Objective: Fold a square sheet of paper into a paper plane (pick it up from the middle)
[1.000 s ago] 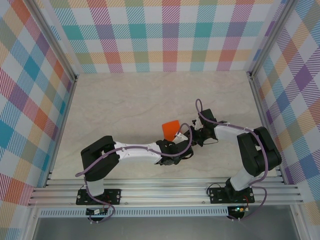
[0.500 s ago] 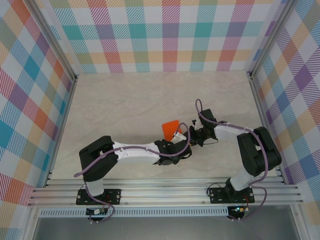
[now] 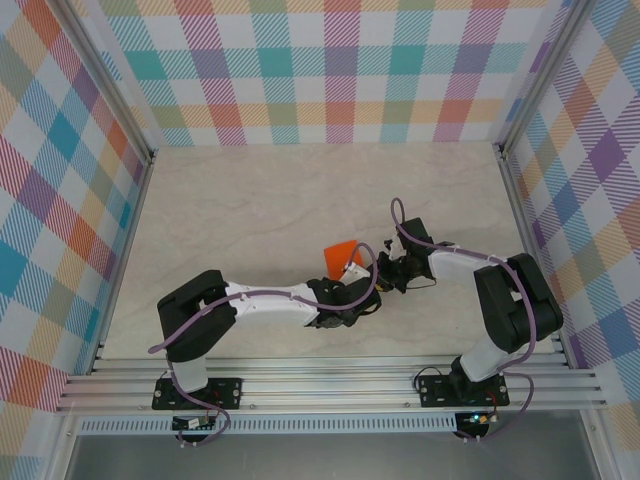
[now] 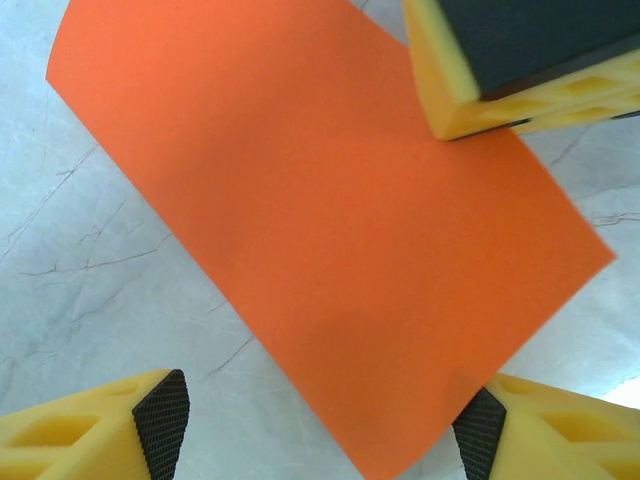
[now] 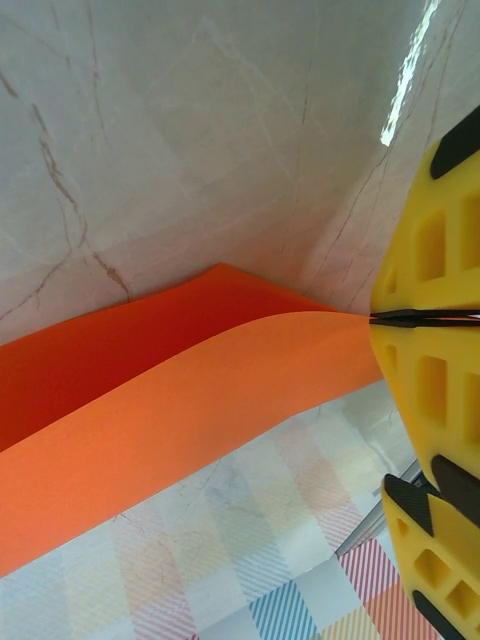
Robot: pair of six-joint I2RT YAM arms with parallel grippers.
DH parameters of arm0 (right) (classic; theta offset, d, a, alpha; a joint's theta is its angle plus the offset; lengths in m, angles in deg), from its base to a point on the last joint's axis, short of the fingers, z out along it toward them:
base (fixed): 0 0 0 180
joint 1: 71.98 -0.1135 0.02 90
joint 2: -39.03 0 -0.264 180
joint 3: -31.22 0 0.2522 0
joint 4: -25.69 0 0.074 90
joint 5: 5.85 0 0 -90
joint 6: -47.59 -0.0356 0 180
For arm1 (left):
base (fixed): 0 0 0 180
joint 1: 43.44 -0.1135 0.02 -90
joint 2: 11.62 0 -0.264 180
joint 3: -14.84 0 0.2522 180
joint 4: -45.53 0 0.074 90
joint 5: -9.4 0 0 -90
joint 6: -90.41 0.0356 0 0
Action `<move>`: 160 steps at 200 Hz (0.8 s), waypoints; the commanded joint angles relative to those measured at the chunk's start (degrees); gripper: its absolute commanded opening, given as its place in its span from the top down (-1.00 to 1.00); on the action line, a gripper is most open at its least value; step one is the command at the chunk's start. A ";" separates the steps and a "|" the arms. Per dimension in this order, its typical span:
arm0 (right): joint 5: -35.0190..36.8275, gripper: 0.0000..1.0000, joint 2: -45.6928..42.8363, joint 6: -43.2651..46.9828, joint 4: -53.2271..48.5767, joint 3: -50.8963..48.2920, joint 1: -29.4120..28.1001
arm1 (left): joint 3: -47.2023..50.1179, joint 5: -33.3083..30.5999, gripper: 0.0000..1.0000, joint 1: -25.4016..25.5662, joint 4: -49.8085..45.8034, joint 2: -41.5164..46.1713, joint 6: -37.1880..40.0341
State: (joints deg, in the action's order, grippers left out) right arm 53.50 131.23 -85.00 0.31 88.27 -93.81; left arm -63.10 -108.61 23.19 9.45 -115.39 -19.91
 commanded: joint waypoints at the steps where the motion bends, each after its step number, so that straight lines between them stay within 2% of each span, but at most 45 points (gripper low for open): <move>1: -0.33 0.79 0.89 1.03 0.05 0.57 -0.26 | 0.54 0.48 -0.44 -0.58 1.12 0.85 -0.19; 70: -0.63 0.78 1.21 0.49 0.99 0.31 -0.21 | 0.14 1.12 -0.45 -0.63 1.08 0.85 1.92; 106: -0.65 0.78 0.77 0.42 0.81 0.58 -0.23 | -1.22 -0.55 -0.42 -0.62 0.50 -0.72 2.34; 125: -0.51 0.77 0.56 0.49 0.47 0.48 -0.17 | -1.76 0.08 -0.32 -0.63 1.01 -1.48 2.67; 160: -0.26 0.76 0.34 0.60 0.19 0.34 -0.24 | -1.93 1.11 0.03 -0.63 2.23 -1.10 2.74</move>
State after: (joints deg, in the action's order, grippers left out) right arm 53.50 131.23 -85.04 0.51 88.27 -93.81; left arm -63.76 -107.94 23.04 10.32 -116.24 -17.59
